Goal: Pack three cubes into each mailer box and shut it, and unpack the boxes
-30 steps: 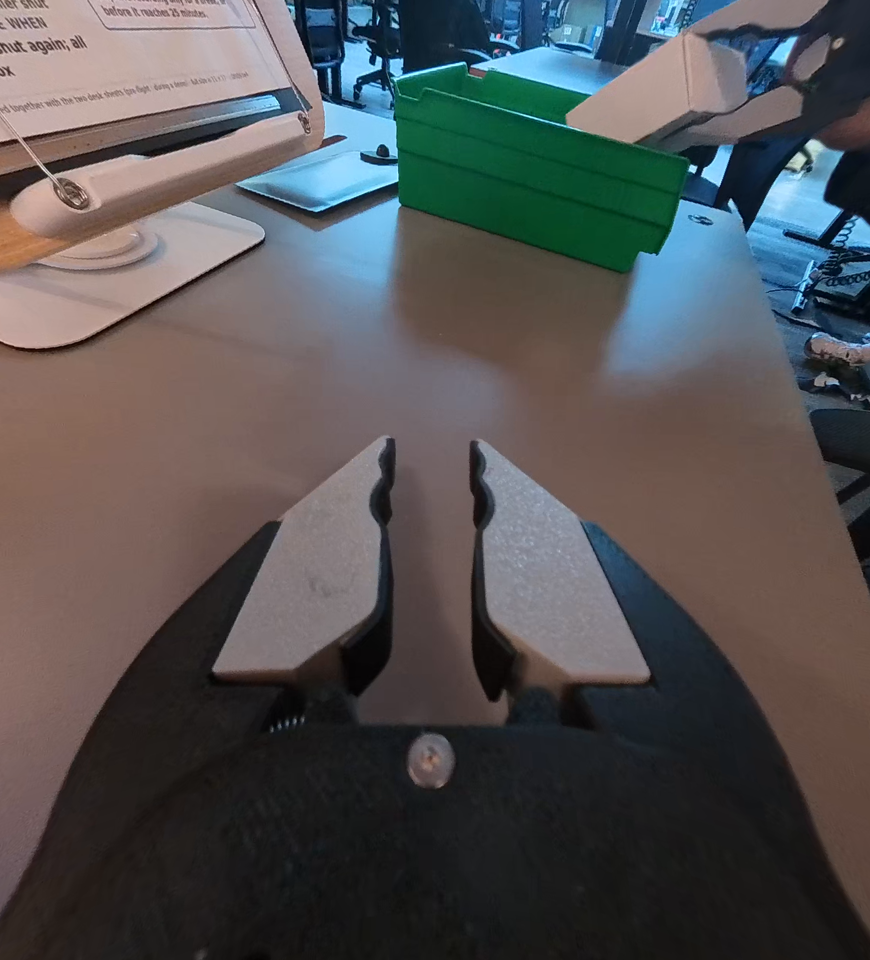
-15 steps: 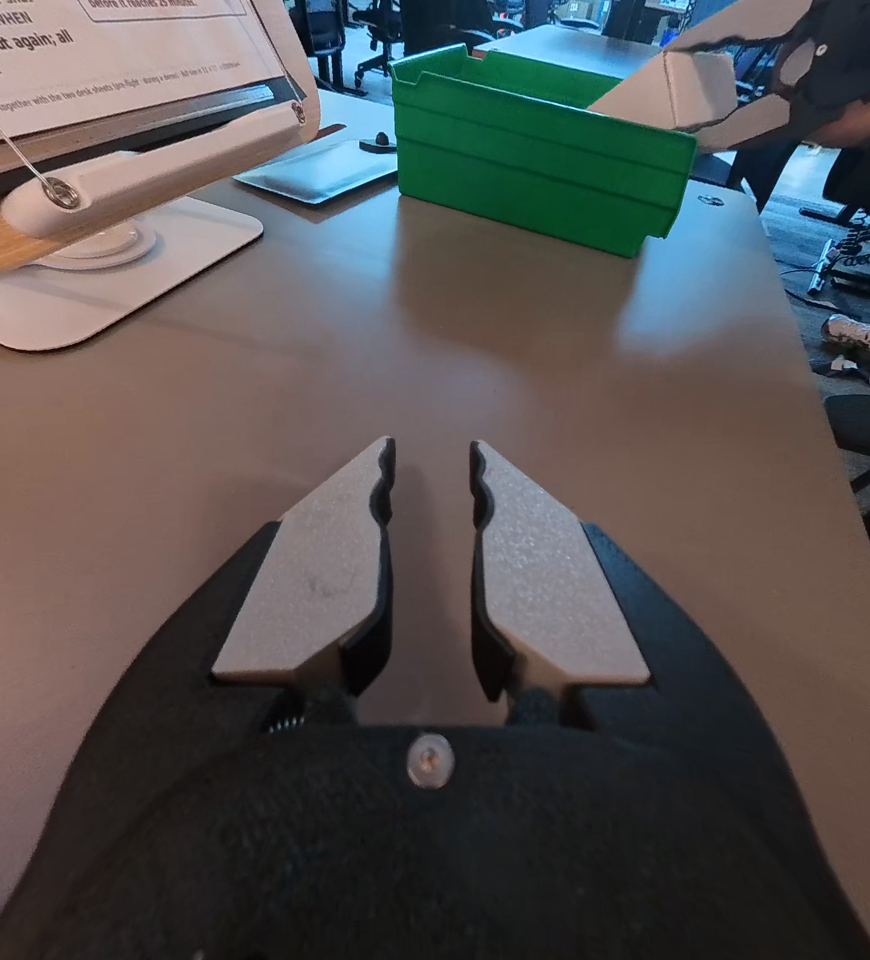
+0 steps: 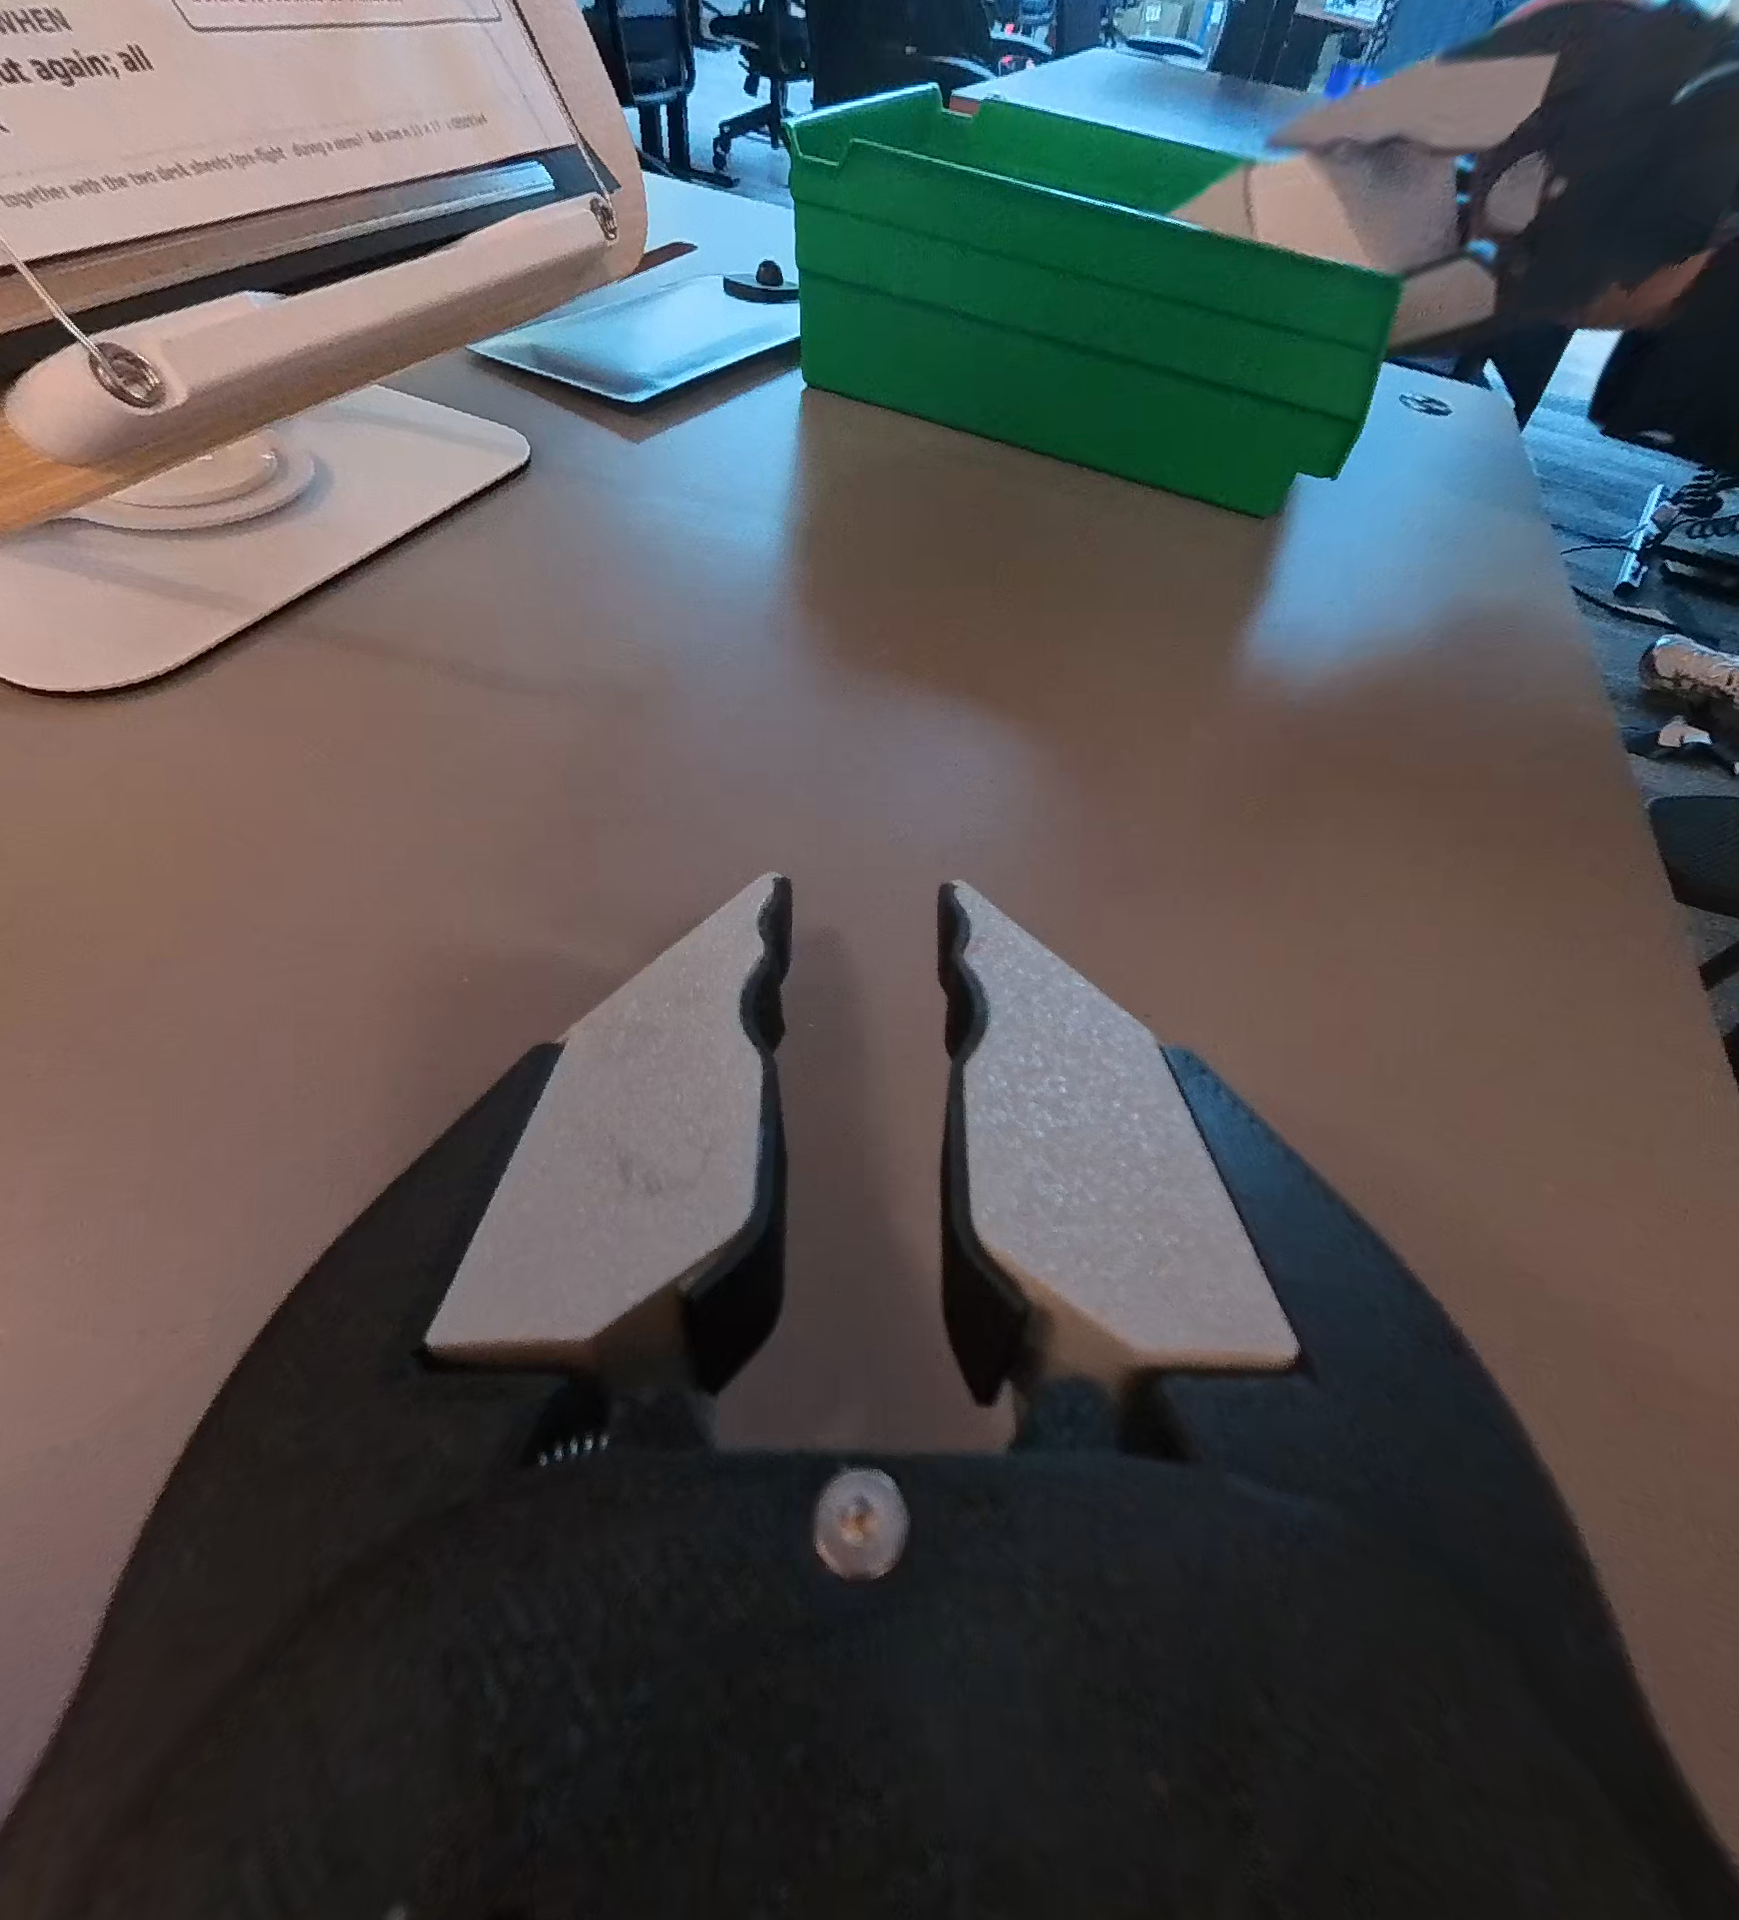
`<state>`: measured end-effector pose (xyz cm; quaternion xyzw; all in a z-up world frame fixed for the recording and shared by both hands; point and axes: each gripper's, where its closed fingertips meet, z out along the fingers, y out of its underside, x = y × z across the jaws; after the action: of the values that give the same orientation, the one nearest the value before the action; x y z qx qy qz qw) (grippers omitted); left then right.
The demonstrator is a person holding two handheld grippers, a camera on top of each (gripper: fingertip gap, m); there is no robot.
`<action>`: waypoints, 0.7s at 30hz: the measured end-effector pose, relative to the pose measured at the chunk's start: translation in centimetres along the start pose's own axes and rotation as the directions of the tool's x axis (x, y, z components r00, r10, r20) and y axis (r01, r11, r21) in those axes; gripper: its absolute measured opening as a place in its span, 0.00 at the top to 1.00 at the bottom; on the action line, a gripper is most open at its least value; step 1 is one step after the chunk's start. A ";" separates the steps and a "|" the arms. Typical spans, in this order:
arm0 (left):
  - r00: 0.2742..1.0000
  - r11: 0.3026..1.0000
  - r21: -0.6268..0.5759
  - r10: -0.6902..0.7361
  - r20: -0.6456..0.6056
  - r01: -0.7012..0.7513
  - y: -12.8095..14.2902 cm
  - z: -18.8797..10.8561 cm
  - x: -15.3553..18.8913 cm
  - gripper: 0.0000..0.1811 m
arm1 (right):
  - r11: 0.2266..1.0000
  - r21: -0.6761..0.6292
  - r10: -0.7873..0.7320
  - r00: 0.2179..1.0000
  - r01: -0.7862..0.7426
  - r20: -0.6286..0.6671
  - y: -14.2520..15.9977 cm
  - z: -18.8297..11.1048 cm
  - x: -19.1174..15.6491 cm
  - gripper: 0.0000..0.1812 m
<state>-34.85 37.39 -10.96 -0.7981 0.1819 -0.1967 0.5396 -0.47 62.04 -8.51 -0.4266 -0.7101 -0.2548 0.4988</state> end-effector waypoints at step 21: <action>1.000 1.000 0.009 -0.006 0.000 0.006 -0.1 -0.1 -0.1 0.86 | 0.962 -0.182 -0.175 0.970 0.204 0.166 6.0 -1.8 -0.2 0.69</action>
<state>-34.97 37.35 -10.87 -0.7962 0.1785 -0.1991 0.5428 5.62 63.62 -8.46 -0.4216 -0.7542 -0.3383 0.3729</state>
